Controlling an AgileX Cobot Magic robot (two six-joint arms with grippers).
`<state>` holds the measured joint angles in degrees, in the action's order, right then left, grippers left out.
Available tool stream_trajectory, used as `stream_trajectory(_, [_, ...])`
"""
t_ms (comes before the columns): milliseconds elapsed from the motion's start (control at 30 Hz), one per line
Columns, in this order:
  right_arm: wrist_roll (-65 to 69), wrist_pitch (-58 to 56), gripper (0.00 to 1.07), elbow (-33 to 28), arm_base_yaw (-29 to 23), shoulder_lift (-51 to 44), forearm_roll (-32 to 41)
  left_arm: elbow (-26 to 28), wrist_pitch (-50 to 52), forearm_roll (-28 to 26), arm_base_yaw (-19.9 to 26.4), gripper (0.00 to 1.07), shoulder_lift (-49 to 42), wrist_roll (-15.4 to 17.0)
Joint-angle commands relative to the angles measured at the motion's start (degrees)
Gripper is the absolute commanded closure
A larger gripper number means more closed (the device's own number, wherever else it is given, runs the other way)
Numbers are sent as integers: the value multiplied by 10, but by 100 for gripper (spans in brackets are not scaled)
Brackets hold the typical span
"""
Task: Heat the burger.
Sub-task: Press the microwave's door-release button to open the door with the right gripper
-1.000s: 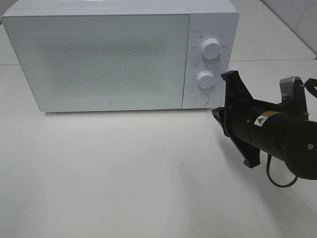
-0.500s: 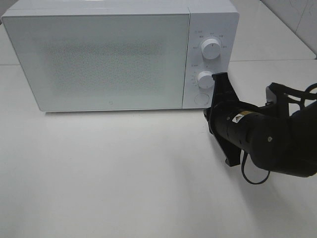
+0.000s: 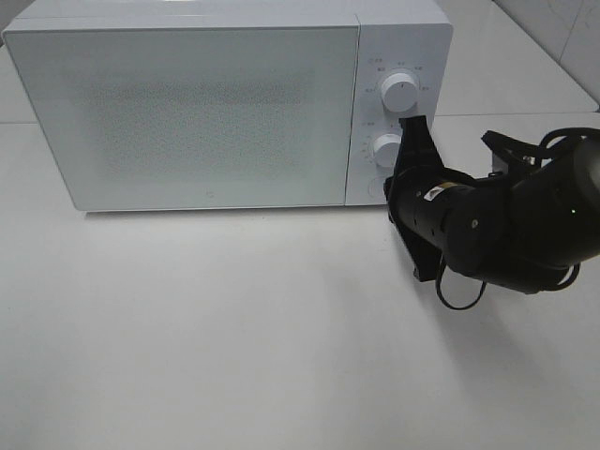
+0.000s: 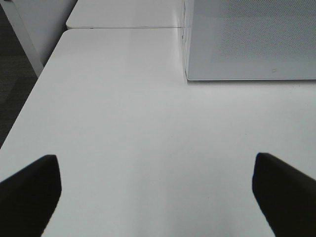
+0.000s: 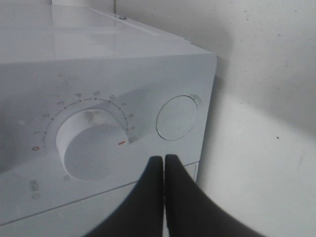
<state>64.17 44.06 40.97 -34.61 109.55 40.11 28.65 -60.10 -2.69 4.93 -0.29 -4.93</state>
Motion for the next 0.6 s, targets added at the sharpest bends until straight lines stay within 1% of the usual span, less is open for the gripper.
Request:
stream_trajectory(33, [-3,-3,107,19,9,10,-14,-1,5,1,0,9,-11,0])
stream_trajectory(167, [-2,-15,107,41,17,29,-18,-1,5,1,0,9,-11,0])
stream_trajectory(600, [-1,-14,107,73,26,70,-11,-1,5,1,0,9,-11,0])
